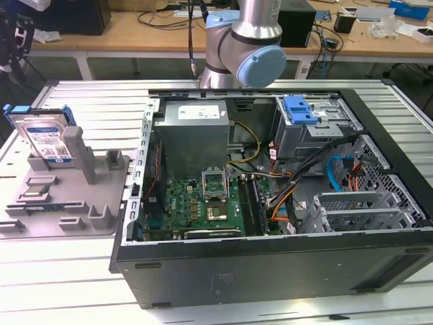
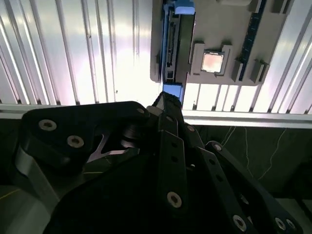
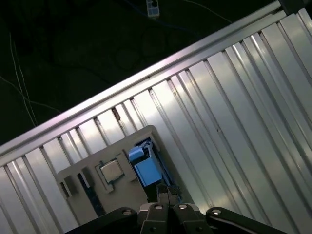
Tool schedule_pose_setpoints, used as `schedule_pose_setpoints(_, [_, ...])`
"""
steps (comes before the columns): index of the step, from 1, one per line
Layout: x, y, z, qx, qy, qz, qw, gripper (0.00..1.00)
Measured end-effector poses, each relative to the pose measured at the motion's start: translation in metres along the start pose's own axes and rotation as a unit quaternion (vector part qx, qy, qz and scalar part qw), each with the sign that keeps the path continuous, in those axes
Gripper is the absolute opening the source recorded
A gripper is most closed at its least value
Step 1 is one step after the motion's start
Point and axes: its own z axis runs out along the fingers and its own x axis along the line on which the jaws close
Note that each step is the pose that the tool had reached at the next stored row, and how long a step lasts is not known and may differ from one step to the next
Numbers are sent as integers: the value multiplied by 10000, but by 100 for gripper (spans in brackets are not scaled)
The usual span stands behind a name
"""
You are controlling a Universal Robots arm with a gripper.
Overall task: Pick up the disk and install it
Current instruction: 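Pick up the disk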
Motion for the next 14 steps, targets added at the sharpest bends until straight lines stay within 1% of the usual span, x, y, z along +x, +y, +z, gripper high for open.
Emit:
schedule_pose_setpoints(3, [0, 0, 0, 10, 11, -305, 9995, 11])
schedule_pose_setpoints(5, [0, 0, 1, 17, 17, -501, 9987, 11])
schedule_pose_setpoints(7, [0, 0, 1, 22, 24, -680, 9977, 11])
schedule_pose_setpoints(9, [0, 0, 2, 28, 31, -859, 9963, 11])
schedule_pose_setpoints(11, [0, 0, 2, 34, 37, -1041, 9946, 11])
schedule_pose_setpoints(13, [0, 0, 2, 40, 43, -1222, 9925, 11])
schedule_pose_setpoints(14, [0, 0, 3, 44, 47, -1344, 9909, 11])
